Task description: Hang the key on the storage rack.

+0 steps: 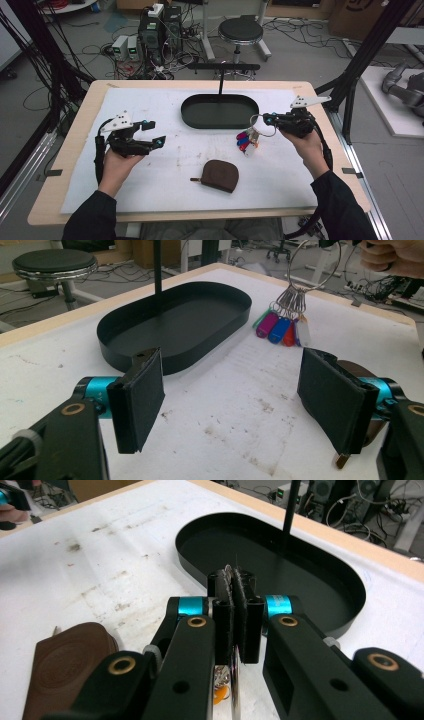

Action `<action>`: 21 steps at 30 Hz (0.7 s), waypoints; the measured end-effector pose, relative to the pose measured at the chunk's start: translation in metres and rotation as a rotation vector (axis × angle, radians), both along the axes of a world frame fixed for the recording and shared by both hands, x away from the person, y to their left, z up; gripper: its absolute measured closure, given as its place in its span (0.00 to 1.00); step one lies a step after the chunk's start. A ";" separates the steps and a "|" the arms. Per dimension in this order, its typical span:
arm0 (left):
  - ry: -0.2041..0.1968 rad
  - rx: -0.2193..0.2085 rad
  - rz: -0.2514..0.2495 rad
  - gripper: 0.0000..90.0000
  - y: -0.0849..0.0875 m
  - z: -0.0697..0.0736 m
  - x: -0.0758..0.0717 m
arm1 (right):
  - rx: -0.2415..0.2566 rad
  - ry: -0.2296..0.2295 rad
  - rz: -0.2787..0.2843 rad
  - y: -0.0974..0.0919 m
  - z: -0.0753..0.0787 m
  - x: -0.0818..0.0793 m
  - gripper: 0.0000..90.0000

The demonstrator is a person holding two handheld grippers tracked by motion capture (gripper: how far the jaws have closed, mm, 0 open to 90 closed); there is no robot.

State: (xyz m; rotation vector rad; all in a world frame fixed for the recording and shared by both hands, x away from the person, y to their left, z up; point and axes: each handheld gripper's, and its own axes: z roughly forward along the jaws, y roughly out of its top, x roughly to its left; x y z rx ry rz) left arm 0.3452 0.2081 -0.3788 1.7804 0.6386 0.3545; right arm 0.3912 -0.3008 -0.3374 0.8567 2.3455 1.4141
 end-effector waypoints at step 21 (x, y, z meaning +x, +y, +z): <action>-0.006 -0.032 -0.001 0.30 0.005 -0.003 -0.002 | 0.040 -0.059 0.040 0.001 0.037 0.014 0.98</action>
